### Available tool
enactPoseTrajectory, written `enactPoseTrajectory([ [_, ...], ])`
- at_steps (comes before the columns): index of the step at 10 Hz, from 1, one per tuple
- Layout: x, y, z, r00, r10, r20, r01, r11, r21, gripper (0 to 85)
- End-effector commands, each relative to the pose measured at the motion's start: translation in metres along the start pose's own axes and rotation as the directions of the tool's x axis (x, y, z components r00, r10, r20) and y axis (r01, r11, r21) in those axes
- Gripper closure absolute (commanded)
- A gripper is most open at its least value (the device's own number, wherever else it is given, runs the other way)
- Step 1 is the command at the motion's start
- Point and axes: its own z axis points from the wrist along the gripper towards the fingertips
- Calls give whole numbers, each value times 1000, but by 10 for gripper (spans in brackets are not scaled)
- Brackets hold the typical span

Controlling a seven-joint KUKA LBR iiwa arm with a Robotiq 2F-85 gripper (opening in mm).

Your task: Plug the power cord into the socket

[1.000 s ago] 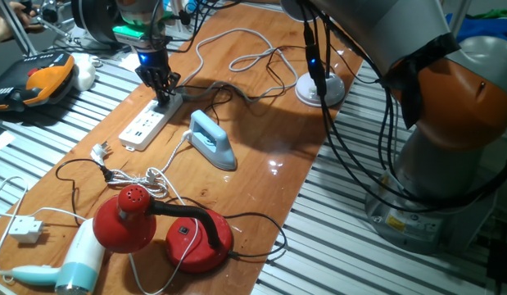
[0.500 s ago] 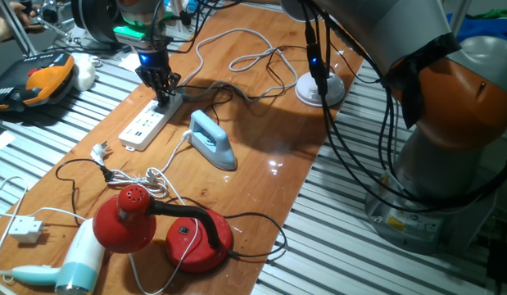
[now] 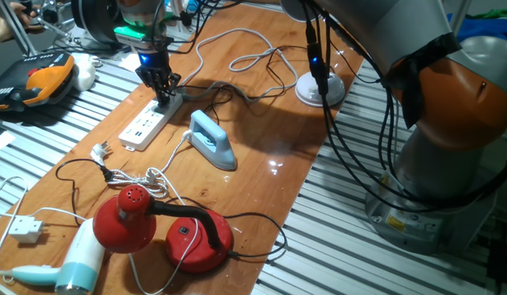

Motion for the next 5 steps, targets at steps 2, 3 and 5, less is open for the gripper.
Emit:
enactPoseTrajectory([
  [2, 0, 0, 1, 1000, -1, 2, 1, 1000, -1, 850],
  [3, 0, 0, 1, 1000, -1, 4, 1, 1000, 0, 850],
  [5, 0, 0, 0, 1000, -13, 4, 13, 1000, -4, 850],
])
